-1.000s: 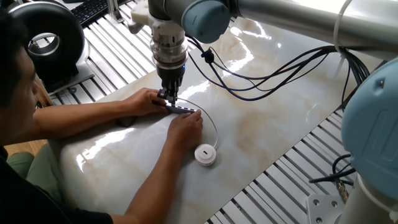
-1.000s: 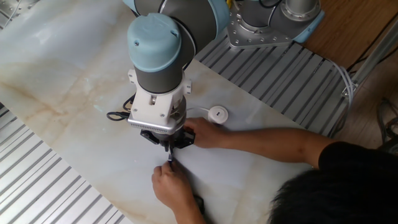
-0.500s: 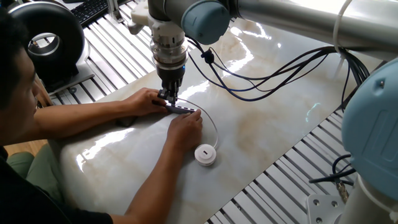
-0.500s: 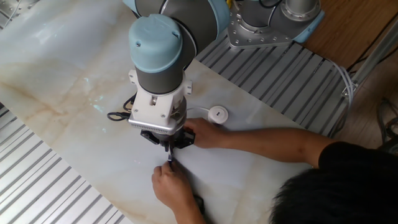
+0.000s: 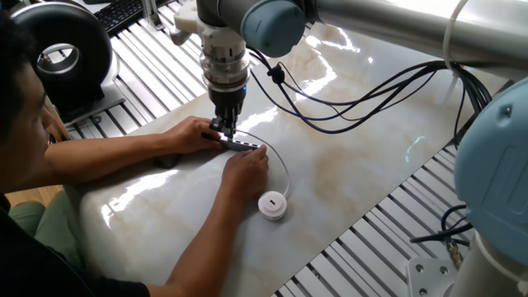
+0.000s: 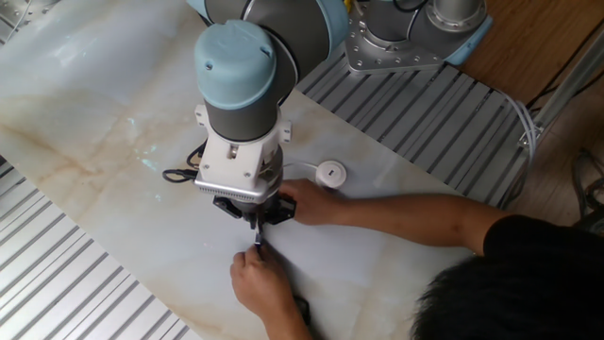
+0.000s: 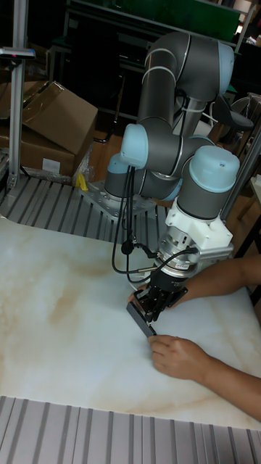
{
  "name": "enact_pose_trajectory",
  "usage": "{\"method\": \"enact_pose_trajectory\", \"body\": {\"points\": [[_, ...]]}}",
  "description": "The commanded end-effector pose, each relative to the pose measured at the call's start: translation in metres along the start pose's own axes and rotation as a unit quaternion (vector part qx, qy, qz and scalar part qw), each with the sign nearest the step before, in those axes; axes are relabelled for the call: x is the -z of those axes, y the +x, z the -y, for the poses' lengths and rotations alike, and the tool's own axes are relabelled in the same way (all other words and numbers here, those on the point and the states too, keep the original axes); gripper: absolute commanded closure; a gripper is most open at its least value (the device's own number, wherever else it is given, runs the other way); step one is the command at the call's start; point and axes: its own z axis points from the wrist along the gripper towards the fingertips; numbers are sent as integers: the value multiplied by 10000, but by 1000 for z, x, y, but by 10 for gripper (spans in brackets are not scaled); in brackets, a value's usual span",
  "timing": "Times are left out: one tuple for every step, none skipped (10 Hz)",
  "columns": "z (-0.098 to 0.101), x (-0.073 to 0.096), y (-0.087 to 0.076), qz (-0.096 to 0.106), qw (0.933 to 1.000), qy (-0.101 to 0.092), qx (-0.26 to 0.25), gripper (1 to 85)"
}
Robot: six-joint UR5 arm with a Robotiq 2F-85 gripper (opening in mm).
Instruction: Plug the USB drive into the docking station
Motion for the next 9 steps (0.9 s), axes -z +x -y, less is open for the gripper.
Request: {"method": "enact_pose_trajectory", "body": {"points": [[-4,4,-2,32,10000,-66,-51,843],[-3,6,0,-23,10000,-42,-12,843],[-5,7,1,-54,10000,-32,-4,843],[-3,8,4,-96,10000,16,11,843],[-2,8,4,-96,9999,16,27,843],[-1,7,2,-69,10000,12,19,843],[-2,7,0,-24,10000,-8,-4,843],[-1,7,0,-30,10000,6,-11,843],[-1,8,1,-34,10000,13,-11,843]]}}
